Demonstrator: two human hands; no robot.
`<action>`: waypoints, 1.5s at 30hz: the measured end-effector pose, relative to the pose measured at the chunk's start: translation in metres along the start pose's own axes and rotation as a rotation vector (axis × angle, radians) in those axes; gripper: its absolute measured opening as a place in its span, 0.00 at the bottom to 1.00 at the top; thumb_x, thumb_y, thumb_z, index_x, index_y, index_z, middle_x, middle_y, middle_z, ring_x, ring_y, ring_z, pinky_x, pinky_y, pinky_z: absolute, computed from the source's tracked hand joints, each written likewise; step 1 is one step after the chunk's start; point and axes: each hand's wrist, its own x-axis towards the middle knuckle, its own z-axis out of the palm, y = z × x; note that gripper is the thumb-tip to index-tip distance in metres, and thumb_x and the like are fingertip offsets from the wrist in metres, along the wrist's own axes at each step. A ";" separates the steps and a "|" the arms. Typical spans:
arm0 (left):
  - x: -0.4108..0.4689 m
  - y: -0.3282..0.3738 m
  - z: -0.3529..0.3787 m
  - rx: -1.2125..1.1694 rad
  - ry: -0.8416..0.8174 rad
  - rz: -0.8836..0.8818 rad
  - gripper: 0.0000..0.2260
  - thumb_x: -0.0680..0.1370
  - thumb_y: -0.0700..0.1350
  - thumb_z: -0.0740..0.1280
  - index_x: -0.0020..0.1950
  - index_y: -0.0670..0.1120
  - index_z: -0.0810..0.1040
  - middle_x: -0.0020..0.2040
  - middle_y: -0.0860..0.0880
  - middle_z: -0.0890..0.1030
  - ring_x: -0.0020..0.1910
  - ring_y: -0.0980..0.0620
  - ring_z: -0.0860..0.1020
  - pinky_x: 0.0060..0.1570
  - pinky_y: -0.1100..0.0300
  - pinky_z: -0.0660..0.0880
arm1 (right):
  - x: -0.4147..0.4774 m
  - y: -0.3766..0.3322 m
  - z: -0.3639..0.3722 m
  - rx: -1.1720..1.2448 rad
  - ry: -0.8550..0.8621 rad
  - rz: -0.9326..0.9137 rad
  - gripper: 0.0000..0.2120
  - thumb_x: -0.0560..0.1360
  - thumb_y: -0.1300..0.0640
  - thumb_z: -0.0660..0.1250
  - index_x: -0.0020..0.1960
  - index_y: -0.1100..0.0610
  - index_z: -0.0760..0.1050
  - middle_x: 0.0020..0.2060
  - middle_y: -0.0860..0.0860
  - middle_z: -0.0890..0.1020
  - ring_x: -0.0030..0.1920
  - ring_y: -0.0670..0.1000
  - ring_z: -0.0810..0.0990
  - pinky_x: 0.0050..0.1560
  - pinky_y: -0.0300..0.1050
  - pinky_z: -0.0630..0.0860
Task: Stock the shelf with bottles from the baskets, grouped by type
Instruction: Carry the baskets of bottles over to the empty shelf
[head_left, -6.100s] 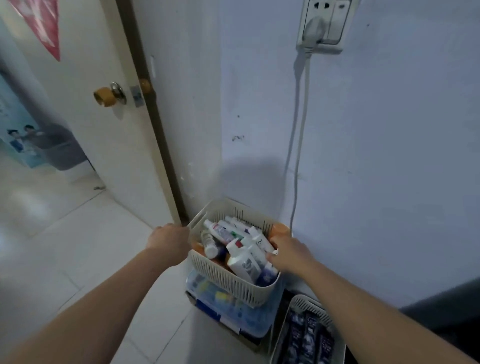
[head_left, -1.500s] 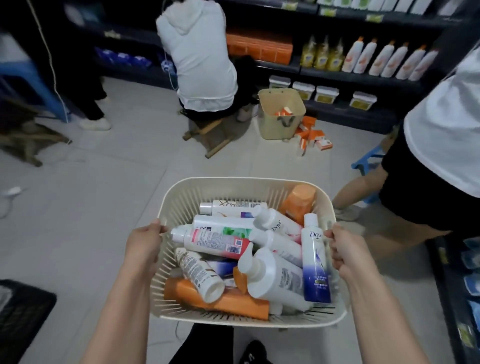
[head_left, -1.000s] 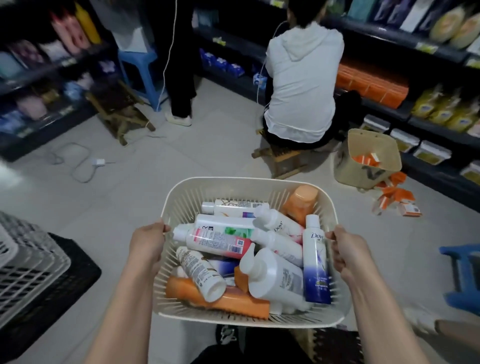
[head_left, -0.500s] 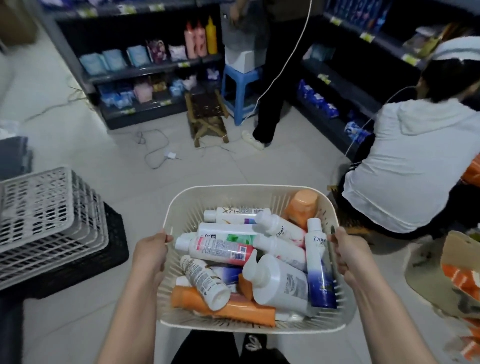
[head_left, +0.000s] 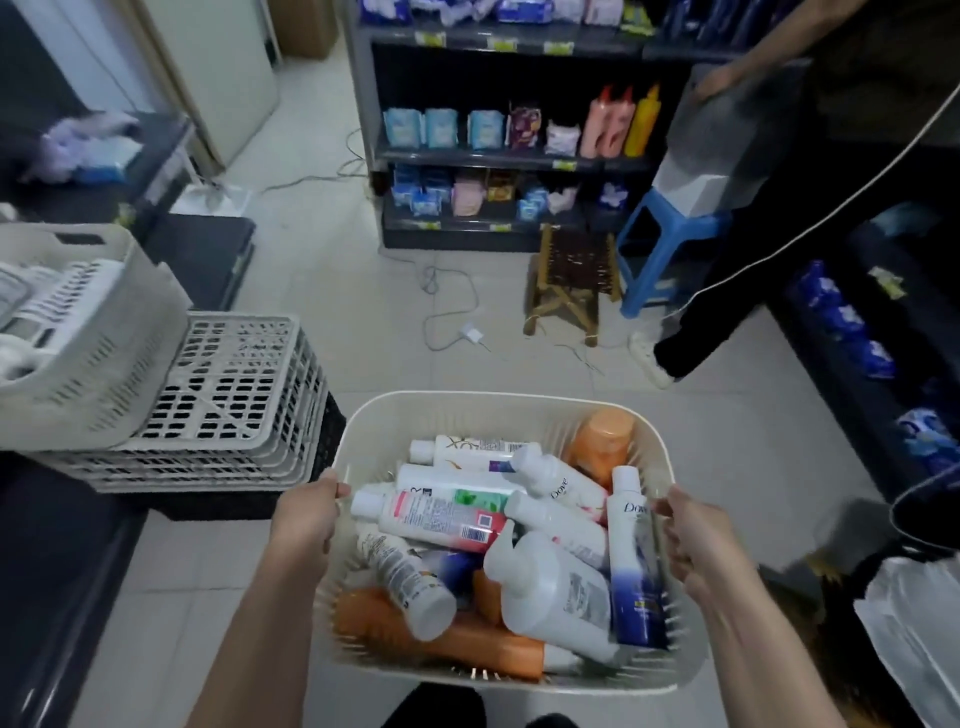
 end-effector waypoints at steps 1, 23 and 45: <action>0.009 0.010 -0.004 -0.010 0.017 0.001 0.15 0.81 0.48 0.58 0.44 0.41 0.78 0.29 0.46 0.67 0.26 0.50 0.62 0.28 0.60 0.58 | 0.006 -0.014 0.013 -0.009 -0.021 -0.002 0.19 0.82 0.52 0.57 0.35 0.59 0.72 0.15 0.48 0.65 0.17 0.48 0.63 0.25 0.40 0.57; 0.136 0.180 0.003 -0.601 0.447 -0.192 0.13 0.82 0.44 0.59 0.41 0.41 0.75 0.20 0.51 0.66 0.13 0.58 0.60 0.14 0.70 0.57 | 0.150 -0.346 0.296 -0.443 -0.505 -0.311 0.17 0.81 0.51 0.59 0.38 0.58 0.75 0.22 0.51 0.71 0.25 0.51 0.68 0.26 0.45 0.61; 0.256 0.221 -0.038 -0.918 0.969 -0.419 0.13 0.83 0.45 0.56 0.44 0.40 0.74 0.27 0.48 0.65 0.24 0.52 0.58 0.16 0.70 0.54 | 0.128 -0.484 0.610 -0.901 -1.055 -0.576 0.17 0.82 0.52 0.56 0.38 0.56 0.74 0.31 0.52 0.75 0.30 0.49 0.71 0.30 0.43 0.66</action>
